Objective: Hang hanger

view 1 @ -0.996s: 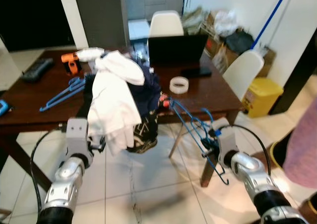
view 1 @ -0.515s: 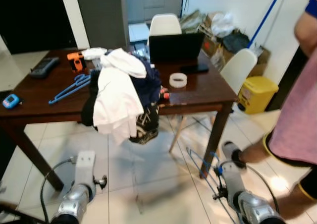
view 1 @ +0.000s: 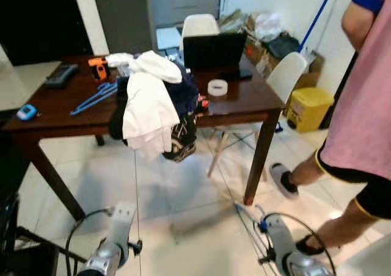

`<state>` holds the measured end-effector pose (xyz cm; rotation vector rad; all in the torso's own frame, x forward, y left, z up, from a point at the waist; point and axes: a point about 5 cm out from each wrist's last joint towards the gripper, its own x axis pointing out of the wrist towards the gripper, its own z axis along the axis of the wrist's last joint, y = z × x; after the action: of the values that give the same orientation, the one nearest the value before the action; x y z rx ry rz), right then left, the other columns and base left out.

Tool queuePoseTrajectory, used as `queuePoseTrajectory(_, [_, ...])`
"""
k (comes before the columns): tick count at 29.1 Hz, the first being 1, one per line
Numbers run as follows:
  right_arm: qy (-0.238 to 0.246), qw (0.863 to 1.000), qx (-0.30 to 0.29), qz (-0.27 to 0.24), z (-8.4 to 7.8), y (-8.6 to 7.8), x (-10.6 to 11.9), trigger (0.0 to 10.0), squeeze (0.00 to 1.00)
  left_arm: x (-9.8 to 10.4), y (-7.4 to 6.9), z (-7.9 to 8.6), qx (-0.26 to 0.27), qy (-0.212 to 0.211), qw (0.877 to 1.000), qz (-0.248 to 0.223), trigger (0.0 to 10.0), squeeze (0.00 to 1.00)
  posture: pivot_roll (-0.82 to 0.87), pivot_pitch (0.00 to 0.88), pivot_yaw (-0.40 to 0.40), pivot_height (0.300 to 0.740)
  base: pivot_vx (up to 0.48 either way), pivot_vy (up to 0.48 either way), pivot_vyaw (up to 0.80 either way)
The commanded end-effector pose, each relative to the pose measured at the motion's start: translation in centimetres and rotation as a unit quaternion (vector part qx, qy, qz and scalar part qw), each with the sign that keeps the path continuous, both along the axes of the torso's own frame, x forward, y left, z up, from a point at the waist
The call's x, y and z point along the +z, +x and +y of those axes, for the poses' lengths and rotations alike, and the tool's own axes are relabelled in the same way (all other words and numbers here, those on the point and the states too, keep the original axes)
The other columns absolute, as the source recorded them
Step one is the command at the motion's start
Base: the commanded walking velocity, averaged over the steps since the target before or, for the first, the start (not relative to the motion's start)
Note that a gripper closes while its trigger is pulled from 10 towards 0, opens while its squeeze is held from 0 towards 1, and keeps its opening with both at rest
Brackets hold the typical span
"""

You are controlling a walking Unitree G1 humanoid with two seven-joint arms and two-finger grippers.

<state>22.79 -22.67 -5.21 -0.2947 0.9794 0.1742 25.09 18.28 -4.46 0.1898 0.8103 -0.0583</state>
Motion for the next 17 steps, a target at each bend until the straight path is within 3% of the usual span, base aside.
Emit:
queuePoseTrajectory(1, [0.008, 1.000, 0.002, 0.007, 1.0, -0.2, -0.4, 10.0, 0.00, -0.1, -0.1, 0.2, -0.007, 0.012, 1.000, 0.004, 10.0, 0.00, 0.02, 0.000, -0.010, 0.740, -0.292, 0.000, 0.00])
queuePoseTrajectory(3, [0.013, 1.000, 0.000, 0.004, 1.2, -0.2, -0.4, 10.0, 0.00, -0.1, -0.1, 0.1, -0.009, 0.013, 1.000, 0.005, 10.0, 0.00, 0.02, 0.000, -0.008, 0.740, -0.292, 0.000, 0.00])
queuePoseTrajectory(4, [0.021, 1.000, -0.002, 0.000, 1.4, 0.0, -0.3, 0.0, 0.00, -0.1, -0.1, 0.2, -0.011, 0.015, 1.000, 0.004, 10.0, 0.00, 0.02, 0.000, -0.008, 0.740, -0.289, 0.000, 0.00])
queuePoseTrajectory(10, [0.018, 1.000, -0.012, -0.005, 1.9, 0.3, -0.3, 0.0, 0.00, 0.1, 0.1, 0.4, -0.016, 0.020, 1.000, 0.003, 10.0, 0.00, 0.02, 0.000, -0.005, 0.740, -0.296, 0.000, 0.00])
queuePoseTrajectory(11, [0.012, 1.000, -0.015, -0.004, 1.9, 0.3, -0.3, 10.0, 0.00, 0.1, 0.1, 0.4, -0.017, 0.022, 1.000, 0.002, 10.0, 0.00, 0.02, 0.000, -0.006, 0.740, -0.300, 0.000, 0.00])
queuePoseTrajectory(17, [0.009, 1.000, -0.030, -0.002, 2.0, 0.4, -0.3, 10.0, 0.00, 0.1, 0.2, 0.4, -0.019, 0.023, 1.000, 0.002, 10.0, 0.00, 0.02, 0.000, -0.005, 0.740, -0.300, 0.000, 0.00])
